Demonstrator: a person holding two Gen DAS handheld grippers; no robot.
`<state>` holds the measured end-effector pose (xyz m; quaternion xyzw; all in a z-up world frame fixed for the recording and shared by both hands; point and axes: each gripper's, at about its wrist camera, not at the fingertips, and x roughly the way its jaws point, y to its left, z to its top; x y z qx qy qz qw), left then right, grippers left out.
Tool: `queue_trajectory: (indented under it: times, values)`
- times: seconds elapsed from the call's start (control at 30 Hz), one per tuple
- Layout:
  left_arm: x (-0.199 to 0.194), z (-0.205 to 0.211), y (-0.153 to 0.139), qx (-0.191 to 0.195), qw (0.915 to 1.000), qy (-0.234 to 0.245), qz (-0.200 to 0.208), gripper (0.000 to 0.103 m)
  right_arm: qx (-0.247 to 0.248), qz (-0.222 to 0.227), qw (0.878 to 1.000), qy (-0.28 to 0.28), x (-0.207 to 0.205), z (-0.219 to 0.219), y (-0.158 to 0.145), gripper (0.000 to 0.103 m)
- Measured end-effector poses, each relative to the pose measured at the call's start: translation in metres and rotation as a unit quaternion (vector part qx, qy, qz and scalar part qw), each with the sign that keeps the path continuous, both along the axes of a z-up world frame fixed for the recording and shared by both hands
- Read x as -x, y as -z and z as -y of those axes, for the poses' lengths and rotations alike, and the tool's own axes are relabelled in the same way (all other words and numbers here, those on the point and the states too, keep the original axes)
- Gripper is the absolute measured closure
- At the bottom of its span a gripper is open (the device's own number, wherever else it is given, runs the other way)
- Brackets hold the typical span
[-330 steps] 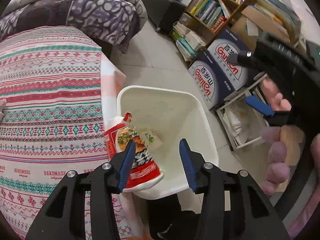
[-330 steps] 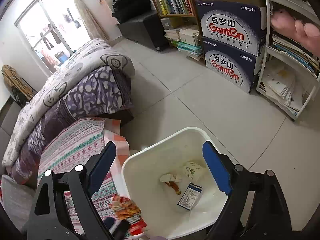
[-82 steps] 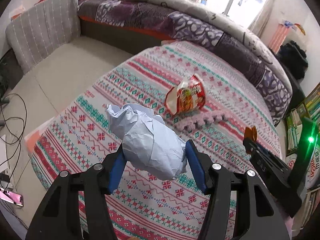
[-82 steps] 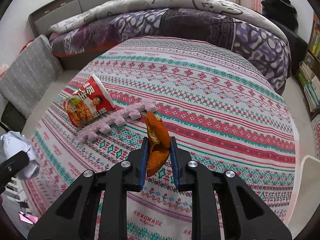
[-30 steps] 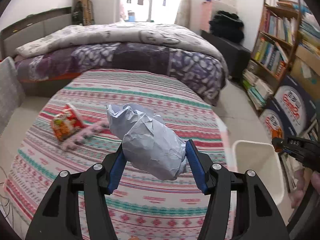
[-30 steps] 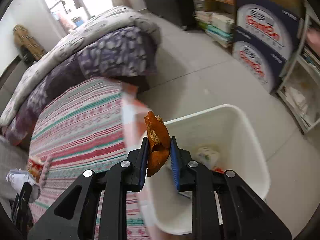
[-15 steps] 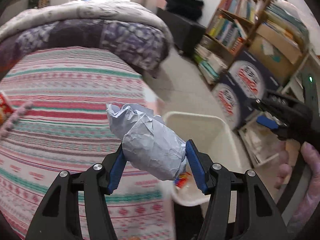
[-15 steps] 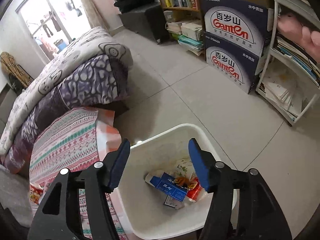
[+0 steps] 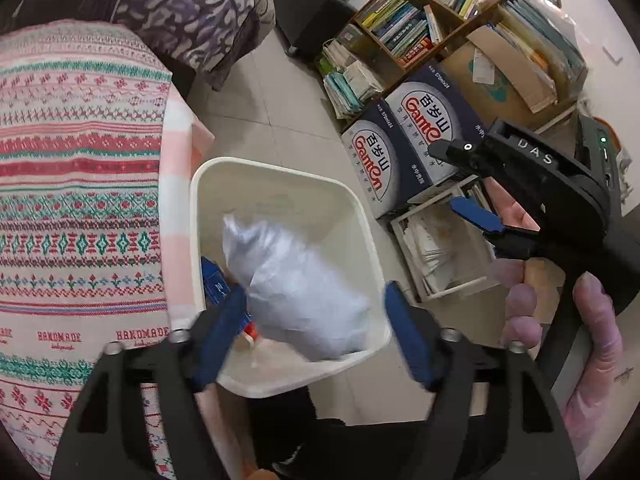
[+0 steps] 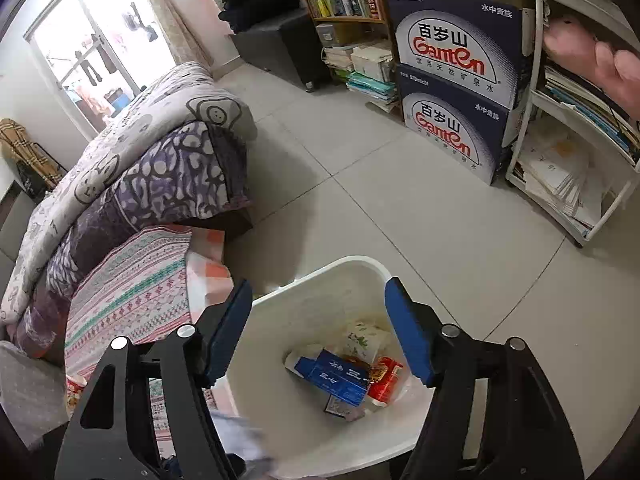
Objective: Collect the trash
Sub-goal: 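Lower the white bag into the white bin and open the left tool, then grasp the second pink fuzzy strip with the left tool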
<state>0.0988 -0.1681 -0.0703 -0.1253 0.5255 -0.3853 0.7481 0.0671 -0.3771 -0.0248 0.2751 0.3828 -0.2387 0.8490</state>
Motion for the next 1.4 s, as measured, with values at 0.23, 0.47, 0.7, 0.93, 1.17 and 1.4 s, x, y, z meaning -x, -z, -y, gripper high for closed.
queue_trajectory:
  times: [0.23, 0.47, 0.7, 0.93, 1.17, 1.4]
  values:
    - [-0.005, -0.020, -0.008, -0.013, 0.9996, -0.024, 0.011, 0.028, 0.036, 0.000, 0.999, -0.029, -0.012, -0.029, -0.008, 0.026]
    - [-0.012, -0.053, -0.011, -0.090, 0.9913, -0.079, 0.055, 0.026, 0.083, -0.017, 0.995, -0.054, -0.025, -0.063, -0.009, 0.009]
    - [-0.026, -0.095, -0.011, -0.153, 0.9755, -0.134, 0.083, 0.023, 0.097, -0.050, 0.989, -0.100, -0.041, -0.102, 0.005, 0.007]
    - [-0.049, -0.137, -0.009, -0.240, 0.9522, -0.162, 0.098, 0.021, 0.097, -0.065, 0.982, -0.147, -0.053, -0.138, 0.013, 0.007]
    - [-0.101, -0.191, 0.018, -0.322, 0.9227, -0.199, 0.072, 0.021, 0.078, -0.072, 0.978, -0.180, -0.063, -0.163, 0.020, 0.007]
    - [-0.156, -0.241, 0.027, -0.338, 0.9075, -0.242, 0.060, 0.021, 0.043, -0.093, 0.974, -0.200, -0.079, -0.178, 0.035, 0.007]
